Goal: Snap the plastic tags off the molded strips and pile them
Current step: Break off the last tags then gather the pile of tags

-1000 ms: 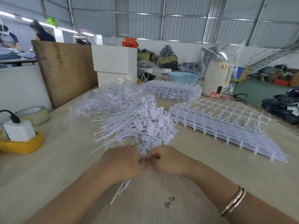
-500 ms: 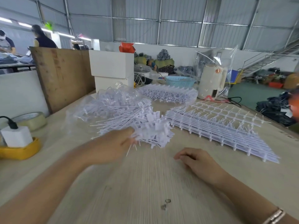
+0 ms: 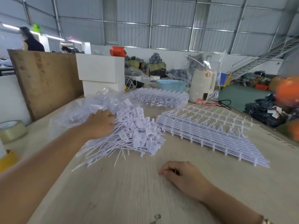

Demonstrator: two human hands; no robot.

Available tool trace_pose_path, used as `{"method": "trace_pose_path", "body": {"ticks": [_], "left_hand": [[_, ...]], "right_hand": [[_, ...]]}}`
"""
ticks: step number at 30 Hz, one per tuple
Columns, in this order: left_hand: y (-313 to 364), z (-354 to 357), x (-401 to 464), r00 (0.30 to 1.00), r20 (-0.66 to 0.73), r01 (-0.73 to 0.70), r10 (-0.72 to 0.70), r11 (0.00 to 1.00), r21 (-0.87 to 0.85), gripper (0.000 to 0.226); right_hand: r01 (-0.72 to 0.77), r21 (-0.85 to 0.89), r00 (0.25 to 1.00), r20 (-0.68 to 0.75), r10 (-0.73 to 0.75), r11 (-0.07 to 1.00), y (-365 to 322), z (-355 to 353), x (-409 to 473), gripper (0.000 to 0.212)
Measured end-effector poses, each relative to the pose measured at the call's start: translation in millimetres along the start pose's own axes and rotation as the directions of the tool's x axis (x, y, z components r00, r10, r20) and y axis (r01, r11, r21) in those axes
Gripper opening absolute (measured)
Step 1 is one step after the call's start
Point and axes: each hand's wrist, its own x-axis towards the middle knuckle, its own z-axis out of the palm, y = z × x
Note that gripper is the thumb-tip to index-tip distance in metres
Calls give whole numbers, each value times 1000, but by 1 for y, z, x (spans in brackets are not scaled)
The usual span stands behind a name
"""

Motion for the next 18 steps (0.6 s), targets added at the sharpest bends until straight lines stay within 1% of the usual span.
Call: {"method": "trace_pose_path", "body": {"ticks": [4, 6, 7, 9, 10, 11, 13, 15, 16, 18], "left_hand": [[0, -7, -6, 982, -184, 24, -48, 991, -132, 46], [4, -17, -16, 955, -293, -5, -55, 980, -200, 46], [9, -22, -21, 930, -365, -33, -46, 977, -209, 44], [26, -31, -34, 839, -544, -144, 6, 967, -211, 37], [40, -33, -42, 795, -605, -215, 41, 952, -218, 34], [56, -34, -51, 769, -634, -288, 87, 931, -223, 31], [91, -26, -68, 748, -627, -424, 217, 883, -200, 28], [120, -8, -79, 743, -575, -520, 342, 836, -175, 29], [131, 3, -82, 761, -528, -534, 376, 826, -181, 30], [144, 24, -85, 802, -452, -525, 390, 821, -225, 29]], "right_hand": [[3, -8, 1000, -11, -3, 1000, 3, 2, 2, 20], [11, -27, 1000, -16, -11, 1000, 4, 3, 1, 19], [15, -33, 1000, -20, -16, 999, 6, 4, 1, 19], [22, -29, 999, -23, -23, 999, 6, 4, 2, 20], [24, -14, 999, -21, -24, 1000, 6, 4, 3, 21], [26, 15, 999, -19, -25, 1000, 6, 2, 5, 23], [28, 69, 999, -33, -26, 997, 7, -4, 10, 30], [34, 69, 995, -97, -27, 997, 10, -15, 18, 34], [36, 46, 989, -147, -29, 998, 14, -22, 25, 33], [8, -29, 970, -242, -15, 1000, 24, -38, 40, 27]]}}
